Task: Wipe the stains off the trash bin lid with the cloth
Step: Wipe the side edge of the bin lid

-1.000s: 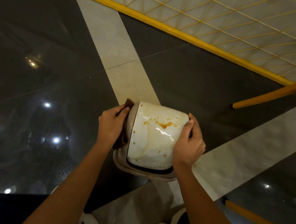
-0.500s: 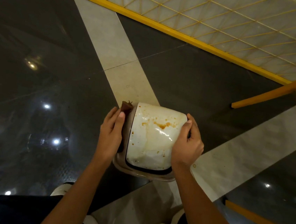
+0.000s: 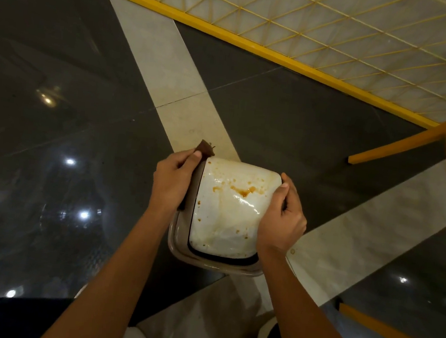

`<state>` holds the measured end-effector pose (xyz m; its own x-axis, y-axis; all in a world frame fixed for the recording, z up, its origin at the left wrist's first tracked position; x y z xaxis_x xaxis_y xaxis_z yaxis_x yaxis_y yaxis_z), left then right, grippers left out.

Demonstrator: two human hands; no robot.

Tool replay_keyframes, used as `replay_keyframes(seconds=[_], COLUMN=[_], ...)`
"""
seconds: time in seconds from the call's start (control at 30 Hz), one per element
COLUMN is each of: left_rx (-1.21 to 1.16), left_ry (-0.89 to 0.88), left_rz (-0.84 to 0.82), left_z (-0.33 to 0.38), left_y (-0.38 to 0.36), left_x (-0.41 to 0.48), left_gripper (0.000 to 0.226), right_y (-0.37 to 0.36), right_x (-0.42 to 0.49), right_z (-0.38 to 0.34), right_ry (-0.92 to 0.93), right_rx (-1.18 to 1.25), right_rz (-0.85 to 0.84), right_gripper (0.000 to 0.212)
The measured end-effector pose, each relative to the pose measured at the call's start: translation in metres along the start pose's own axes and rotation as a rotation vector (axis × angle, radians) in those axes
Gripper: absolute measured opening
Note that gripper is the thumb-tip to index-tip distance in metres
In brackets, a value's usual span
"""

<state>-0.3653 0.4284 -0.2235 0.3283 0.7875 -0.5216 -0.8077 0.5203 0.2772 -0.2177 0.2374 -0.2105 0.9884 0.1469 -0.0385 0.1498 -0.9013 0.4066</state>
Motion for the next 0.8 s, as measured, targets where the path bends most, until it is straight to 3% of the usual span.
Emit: replay_keyframes(seconds=[0.1, 0.27, 0.57, 0.8], left_rx=[-0.087, -0.097, -0.179, -0.033], left_ry=[-0.027, 0.120, 0.028, 0.003], left_rz=[0.046, 0.051, 0.169, 0.054], left_z=[-0.012, -0.020, -0.044, -0.019], left_y=[0.007, 0.000, 0.013, -0.007], left_x=[-0.018, -0.001, -0.041, 0.024], left_gripper=[0.015, 0.012, 0.016, 0.024], right_y=[-0.001, -0.001, -0.002, -0.001], right_x=[0.000, 0.000, 0.001, 0.001], right_z=[0.001, 0.003, 0.000, 0.001], right_ry=[0.003, -0.015, -0.010, -0.018], right_rx=[0.001, -0.006, 0.007, -0.011], right_rz=[0.004, -0.015, -0.011, -0.014], right_gripper=[0.042, 0.034, 0.043, 0.037])
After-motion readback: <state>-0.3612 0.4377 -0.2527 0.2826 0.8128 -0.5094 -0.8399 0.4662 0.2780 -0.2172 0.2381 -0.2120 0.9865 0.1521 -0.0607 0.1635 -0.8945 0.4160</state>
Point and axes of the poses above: each hand's wrist, its own x-axis towards the middle knuckle, its own y-axis out of the back of the hand, z = x × y, the point moved 8 cm from there along x, towards the middle knuckle, and after that the axes turned 6 degrees about x, right-handed, at the moved point
